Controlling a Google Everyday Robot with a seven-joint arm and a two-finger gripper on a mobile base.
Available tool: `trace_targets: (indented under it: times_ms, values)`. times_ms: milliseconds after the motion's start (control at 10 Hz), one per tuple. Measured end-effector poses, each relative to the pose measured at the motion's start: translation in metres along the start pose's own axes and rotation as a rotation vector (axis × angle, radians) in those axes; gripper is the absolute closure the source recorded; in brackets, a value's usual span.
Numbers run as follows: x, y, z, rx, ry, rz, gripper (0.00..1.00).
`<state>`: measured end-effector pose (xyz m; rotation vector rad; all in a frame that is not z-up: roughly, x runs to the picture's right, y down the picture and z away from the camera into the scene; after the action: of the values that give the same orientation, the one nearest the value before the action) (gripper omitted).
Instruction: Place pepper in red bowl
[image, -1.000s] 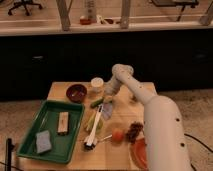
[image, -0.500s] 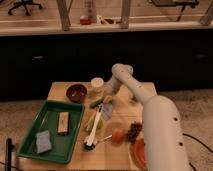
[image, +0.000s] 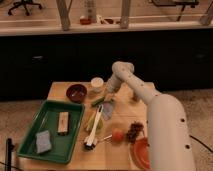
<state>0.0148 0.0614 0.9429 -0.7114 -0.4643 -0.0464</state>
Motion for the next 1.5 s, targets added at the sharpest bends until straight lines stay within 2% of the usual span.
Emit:
trace_targets:
  times_ms: [500,1500]
  values:
    - [0.001,0.003,-0.02,0.025,0.025,-0.018,1.0]
    - [0.031,0.015,-0.059,0.033,0.043,-0.037,1.0]
